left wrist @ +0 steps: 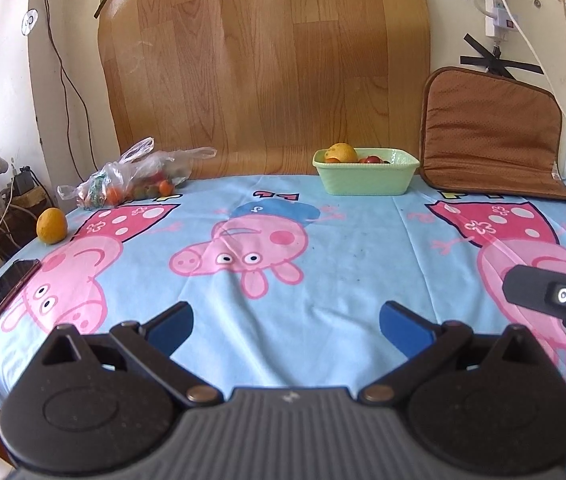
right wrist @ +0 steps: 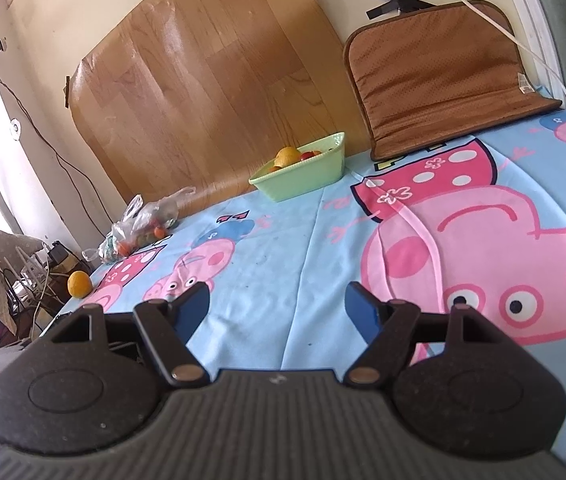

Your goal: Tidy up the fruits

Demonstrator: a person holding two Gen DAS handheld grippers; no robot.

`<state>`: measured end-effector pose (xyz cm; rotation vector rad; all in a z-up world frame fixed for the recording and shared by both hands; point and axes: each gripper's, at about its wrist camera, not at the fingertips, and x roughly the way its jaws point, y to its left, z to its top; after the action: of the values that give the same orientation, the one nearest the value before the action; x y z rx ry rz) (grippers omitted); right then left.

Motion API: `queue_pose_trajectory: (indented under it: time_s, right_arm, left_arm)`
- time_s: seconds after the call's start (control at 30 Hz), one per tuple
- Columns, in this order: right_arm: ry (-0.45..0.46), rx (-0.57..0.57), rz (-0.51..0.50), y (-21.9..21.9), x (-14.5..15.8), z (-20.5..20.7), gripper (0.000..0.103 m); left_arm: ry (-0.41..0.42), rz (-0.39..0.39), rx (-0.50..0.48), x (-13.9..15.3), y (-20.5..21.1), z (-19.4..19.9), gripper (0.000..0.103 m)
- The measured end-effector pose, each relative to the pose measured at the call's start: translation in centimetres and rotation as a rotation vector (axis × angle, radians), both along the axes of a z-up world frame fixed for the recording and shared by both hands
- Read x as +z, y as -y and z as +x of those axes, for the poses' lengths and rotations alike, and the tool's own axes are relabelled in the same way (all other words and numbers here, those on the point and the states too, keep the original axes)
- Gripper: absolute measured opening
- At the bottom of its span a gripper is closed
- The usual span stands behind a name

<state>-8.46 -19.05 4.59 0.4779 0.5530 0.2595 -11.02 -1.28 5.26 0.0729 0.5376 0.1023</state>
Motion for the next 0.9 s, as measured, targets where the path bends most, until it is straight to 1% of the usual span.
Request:
queue_pose_trajectory:
  time_s: [0.53, 0.77, 0.9]
  right_arm:
    - [0.003, -0.006, -0.001, 0.12, -0.03, -0.06, 0.077]
    - [0.007, -0.01, -0.004, 0.11, 0.03, -0.11, 0.077]
    - [0.014, -0.009, -0.011, -0.01, 0.08, -0.18, 0.077]
  left_arm:
    - [0.011, -0.017, -0.022, -0.08, -0.13, -0.28, 0.103]
    - [0.009, -0.013, -0.008, -0.15, -0.25, -0.24, 0.103]
    - [-0.006, -0.011, 0.004, -0.28, -0.37, 0.01, 0.103]
